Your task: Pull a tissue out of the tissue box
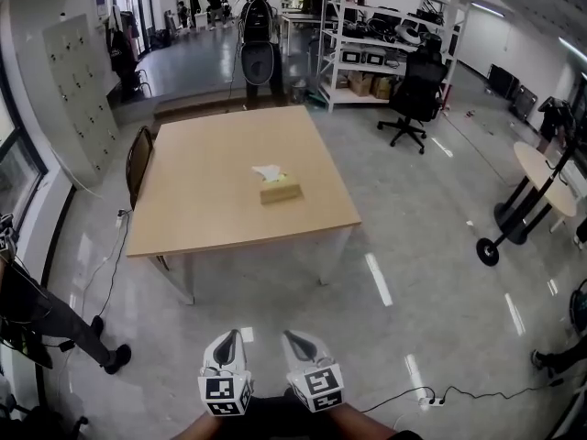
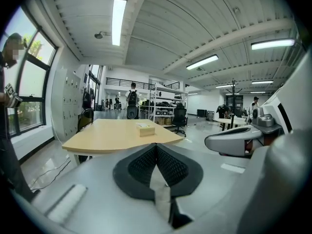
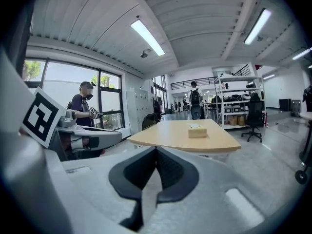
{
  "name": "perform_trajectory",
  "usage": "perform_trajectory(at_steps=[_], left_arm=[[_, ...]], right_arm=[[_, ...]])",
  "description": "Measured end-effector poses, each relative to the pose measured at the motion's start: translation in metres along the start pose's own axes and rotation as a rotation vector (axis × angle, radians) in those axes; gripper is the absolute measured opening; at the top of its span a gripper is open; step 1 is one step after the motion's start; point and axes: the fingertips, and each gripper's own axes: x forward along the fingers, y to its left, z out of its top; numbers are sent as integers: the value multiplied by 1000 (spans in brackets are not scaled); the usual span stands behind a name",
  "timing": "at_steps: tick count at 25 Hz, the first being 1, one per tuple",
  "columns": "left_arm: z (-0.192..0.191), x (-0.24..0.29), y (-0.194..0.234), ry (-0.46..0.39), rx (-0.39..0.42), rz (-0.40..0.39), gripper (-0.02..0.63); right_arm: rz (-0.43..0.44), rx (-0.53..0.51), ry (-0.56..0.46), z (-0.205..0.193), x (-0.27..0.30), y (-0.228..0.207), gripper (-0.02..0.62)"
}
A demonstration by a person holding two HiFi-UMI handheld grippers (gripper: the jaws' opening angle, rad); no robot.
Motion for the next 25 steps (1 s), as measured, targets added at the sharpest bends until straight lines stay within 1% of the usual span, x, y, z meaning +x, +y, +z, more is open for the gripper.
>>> perform_trajectory(at_steps=[3, 9, 16, 21, 25], left_arm=[[-3, 5, -11, 8, 6, -4, 18], [0, 17, -19, 20, 15, -4, 18], [3, 49, -27, 38, 12, -46, 18], [-5, 80, -23, 54, 15, -80, 18], [-2, 108, -3, 67, 27, -91, 18]], right_arm=[[-3, 9, 10, -6, -5, -10, -9], [-12, 31, 19, -8, -6, -25, -9], [-42, 42, 46, -6, 6, -45, -8], [-72, 48, 97, -11, 24, -63, -8], [-82, 67, 113, -7, 57, -74, -9]])
